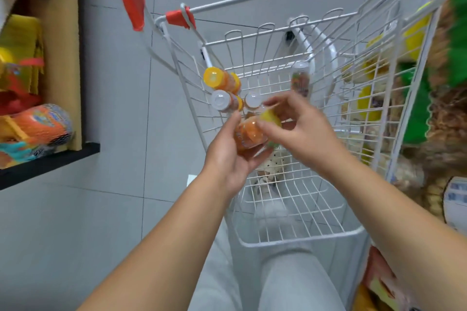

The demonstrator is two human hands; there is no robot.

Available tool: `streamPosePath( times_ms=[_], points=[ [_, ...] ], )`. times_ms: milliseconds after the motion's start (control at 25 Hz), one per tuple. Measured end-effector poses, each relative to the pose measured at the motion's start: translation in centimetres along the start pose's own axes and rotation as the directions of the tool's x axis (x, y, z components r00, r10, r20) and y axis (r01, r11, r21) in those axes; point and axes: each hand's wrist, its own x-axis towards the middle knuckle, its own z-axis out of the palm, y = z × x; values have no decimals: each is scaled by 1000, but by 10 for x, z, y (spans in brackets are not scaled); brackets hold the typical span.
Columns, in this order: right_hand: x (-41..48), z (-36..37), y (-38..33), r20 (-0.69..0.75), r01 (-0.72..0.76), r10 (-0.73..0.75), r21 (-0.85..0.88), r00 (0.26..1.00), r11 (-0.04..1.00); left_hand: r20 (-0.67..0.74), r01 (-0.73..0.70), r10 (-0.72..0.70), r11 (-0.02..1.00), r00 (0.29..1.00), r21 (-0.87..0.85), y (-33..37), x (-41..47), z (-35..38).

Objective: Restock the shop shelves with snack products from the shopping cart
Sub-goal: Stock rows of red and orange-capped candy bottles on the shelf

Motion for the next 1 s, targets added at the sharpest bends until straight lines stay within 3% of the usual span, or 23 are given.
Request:
streamPosePath(
  times_ms=[80,160,320,440,520,680,760,880,1000],
  points=[
    [20,4,-5,32,-72,70,52,997,996,-20,26,-27,998,999,-59,-3,-3,-2],
    [55,11,-5,33,-51,55,-123,998,991,-10,64,-65,992,998,-105,-8,-5,-4],
    [105,40,-16,346,173,-1,-468,938,867,-24,124,-135,956,991,-265,-19,-2,-11],
    [119,57,-22,286,201,12,-700,958,685,-47,150,-175,933,984,-329,-28,-1,-15],
    [119,64,-21,231,184,-12,-742,973,645,-57,152,-184,920,981,-362,-30,1,-16],
    [109,57,-12,138,148,-76,-642,987,752,-73,128,-175,899,982,-420,-30,6,-15],
    [97,38,-9,17,73,-75,-529,997,846,-83,110,-161,895,983,-432,-28,7,-13],
    [61,-7,-15,-201,-93,30,-311,979,946,-88,85,-142,880,986,-468,-27,12,-11],
    [7,-55,-29,-213,-195,143,-250,967,948,-72,109,-155,895,985,-432,-25,18,-11]
  ],
)
